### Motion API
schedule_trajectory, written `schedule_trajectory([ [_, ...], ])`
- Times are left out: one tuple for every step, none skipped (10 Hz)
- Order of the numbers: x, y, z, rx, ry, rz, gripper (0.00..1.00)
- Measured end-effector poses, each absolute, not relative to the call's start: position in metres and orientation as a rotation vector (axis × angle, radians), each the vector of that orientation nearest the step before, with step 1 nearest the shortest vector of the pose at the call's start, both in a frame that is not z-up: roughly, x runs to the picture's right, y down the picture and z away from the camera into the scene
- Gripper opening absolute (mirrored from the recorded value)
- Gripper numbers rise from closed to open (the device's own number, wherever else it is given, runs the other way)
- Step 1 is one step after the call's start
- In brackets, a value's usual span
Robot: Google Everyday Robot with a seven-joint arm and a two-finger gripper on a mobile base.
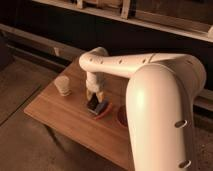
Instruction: Place the eraser on the white sponge
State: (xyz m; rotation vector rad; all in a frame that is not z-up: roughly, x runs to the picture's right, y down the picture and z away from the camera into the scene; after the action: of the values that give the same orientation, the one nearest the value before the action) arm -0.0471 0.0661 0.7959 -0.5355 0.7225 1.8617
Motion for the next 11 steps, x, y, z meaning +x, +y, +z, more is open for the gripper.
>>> schedule_trajectory([
  [-0.046,0.071,0.800,-0.547,0.722,1.869,0.00],
  [-0.044,0.075,0.802,-0.558,0.722,1.871,0.00],
  [-0.040,0.077,0.805,-0.565,0.719,1.879,0.00],
  [-0.032,0.079,0.807,-0.570,0.715,1.893,0.00],
  [-0.029,0.080,0.808,-0.574,0.707,1.901,0.00],
  [-0.026,0.080,0.809,-0.576,0.703,1.905,0.00],
  [-0.025,0.080,0.811,-0.581,0.695,1.903,0.00],
  [-0.026,0.080,0.812,-0.584,0.689,1.902,0.00],
  [-0.029,0.080,0.812,-0.587,0.685,1.893,0.00],
  [-0.032,0.079,0.813,-0.591,0.679,1.884,0.00],
  [-0.034,0.079,0.813,-0.593,0.676,1.879,0.00],
])
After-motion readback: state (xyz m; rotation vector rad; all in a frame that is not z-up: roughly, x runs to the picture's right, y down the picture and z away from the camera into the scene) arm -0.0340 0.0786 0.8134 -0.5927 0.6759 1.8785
